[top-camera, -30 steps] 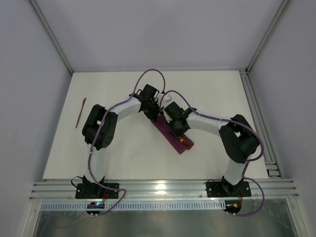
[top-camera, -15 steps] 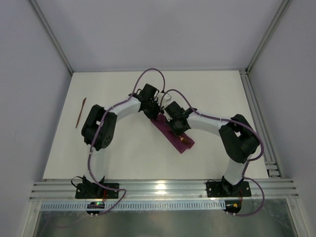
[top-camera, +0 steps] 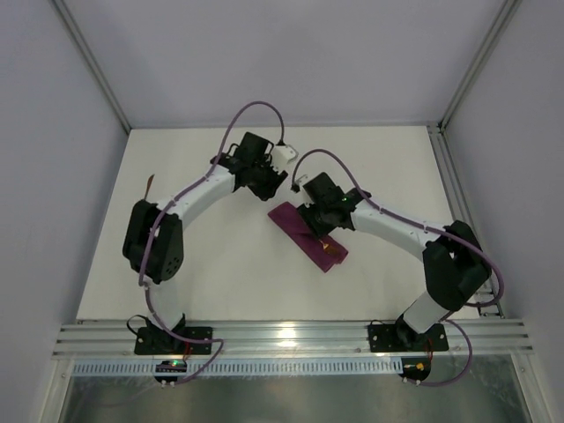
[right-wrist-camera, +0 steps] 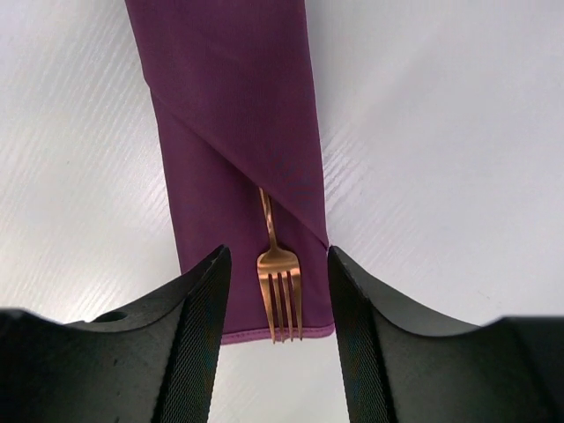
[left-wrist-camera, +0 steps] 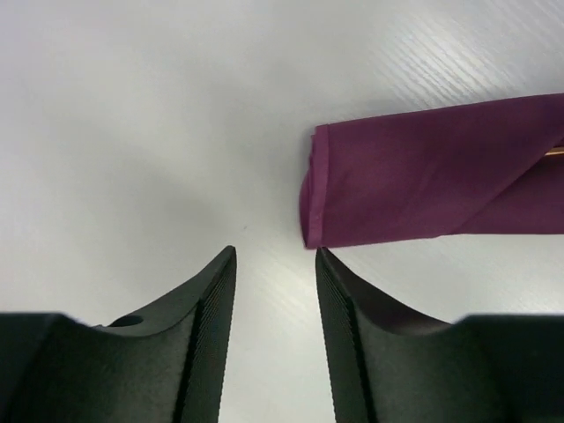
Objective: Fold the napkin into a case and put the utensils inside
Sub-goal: Stuff the fork into the folded napkin, then pick up the knife from the corner of the board.
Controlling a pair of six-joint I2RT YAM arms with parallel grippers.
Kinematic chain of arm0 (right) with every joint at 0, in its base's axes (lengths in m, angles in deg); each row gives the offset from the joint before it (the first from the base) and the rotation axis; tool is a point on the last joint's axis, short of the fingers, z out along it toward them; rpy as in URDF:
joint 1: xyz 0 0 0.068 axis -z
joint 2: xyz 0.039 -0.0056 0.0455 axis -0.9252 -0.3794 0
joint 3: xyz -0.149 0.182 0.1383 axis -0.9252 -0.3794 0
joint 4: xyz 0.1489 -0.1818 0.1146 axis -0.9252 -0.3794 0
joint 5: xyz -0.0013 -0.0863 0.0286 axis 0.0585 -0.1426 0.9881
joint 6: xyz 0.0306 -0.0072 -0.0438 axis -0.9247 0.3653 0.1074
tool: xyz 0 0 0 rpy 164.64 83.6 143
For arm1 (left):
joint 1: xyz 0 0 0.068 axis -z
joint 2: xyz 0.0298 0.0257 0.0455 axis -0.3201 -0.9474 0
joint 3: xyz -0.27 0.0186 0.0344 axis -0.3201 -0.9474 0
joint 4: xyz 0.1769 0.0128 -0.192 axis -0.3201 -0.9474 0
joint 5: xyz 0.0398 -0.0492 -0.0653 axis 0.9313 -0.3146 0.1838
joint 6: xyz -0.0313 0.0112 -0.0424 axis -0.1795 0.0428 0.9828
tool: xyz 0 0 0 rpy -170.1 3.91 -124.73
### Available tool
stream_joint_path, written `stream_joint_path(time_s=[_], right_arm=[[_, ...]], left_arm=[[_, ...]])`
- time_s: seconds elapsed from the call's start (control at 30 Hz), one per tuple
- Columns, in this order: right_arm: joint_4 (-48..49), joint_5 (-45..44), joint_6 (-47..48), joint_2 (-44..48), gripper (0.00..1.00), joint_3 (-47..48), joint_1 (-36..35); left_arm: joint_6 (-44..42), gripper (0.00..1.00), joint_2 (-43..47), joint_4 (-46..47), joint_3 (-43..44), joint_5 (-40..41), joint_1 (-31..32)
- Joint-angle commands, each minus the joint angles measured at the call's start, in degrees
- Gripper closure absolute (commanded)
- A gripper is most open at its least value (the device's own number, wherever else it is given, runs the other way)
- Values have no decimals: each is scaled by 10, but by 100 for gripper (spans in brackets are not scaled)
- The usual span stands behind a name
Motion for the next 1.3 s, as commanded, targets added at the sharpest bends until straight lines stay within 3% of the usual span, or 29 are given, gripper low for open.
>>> stream_joint_path(time_s=[0.0, 0.23, 0.27, 0.37, 0.47, 0.73, 0.97, 1.13, 1.27], right_arm=[[-25, 0, 4, 50, 47, 8, 1], [-28, 7, 5, 120, 43, -9, 1], [-27, 13, 3, 122, 43, -9, 0], [-21, 41, -10, 121, 43, -5, 0], [-13, 71, -17, 115, 43, -3, 0], [-21, 63, -47, 113, 43, -8, -2], [-26, 45, -52, 130, 43, -7, -5], [-29, 45, -50, 134, 43, -3, -7], [-25, 41, -48, 146, 43, -8, -7]], left_arm=[[5, 55, 90, -42, 19, 28, -46], [-40, 38, 166, -62, -88, 55, -296], [-50, 38, 158, -62, -95, 56, -358], [-77, 36, 98, -68, -86, 43, -450], [-82, 41, 19, -89, -33, 20, -510], [-104, 42, -68, -121, 19, 9, -554], [-98, 53, -136, -149, 66, -19, -570], [-106, 81, -161, -194, 79, -49, -570], [-126, 86, -161, -187, 41, -22, -570]])
